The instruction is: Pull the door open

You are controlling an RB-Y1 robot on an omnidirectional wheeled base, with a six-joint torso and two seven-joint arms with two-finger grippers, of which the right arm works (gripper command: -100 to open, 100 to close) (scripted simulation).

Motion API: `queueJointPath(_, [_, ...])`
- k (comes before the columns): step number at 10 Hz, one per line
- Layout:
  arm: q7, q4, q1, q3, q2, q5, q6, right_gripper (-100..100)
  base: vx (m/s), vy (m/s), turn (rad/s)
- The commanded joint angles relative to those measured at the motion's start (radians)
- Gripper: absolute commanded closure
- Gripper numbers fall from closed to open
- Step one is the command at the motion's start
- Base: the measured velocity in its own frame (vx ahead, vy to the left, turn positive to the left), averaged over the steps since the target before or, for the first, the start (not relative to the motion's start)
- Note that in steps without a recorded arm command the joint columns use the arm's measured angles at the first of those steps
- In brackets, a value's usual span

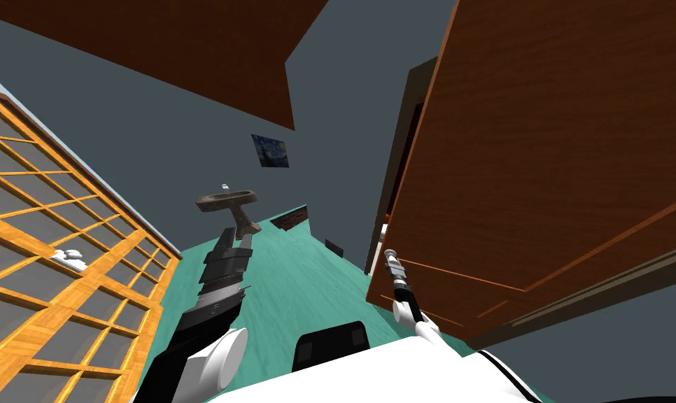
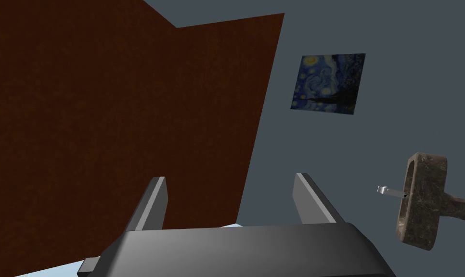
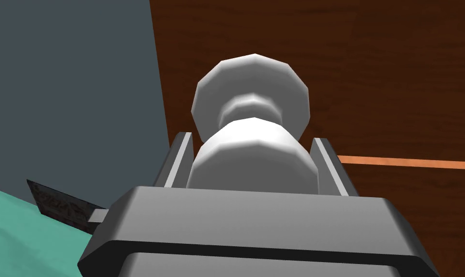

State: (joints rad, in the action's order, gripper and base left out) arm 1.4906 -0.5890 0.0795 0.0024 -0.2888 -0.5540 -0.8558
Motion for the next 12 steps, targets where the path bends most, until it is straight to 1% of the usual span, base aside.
queueJointPath(1, [0.023, -0.009, -0.002, 0.024, -0.006, 0.013, 0.001, 100, -0.223, -0.024, 0.126])
queueJointPath(3, [0.04, -0.018, -0.007, 0.044, -0.012, 0.023, 0.004, 100, -0.222, -0.038, 0.088])
queueJointPath(4, [0.032, -0.016, -0.005, 0.036, -0.011, 0.019, 0.004, 100, -0.103, 0.0, 0.025])
queueJointPath(5, [0.052, -0.022, -0.013, 0.058, -0.019, 0.032, 0.002, 100, -0.185, 0.016, 0.082])
queueJointPath(8, [0.087, -0.035, -0.026, 0.094, -0.036, 0.052, -0.004, 100, -0.271, -0.011, 0.094])
queueJointPath(9, [0.102, -0.04, -0.031, 0.11, -0.043, 0.061, -0.007, 100, -0.241, -0.045, 0.085])
queueJointPath(12, [0.134, -0.052, -0.043, 0.143, -0.059, 0.08, -0.012, 100, -0.241, -0.031, 0.069])
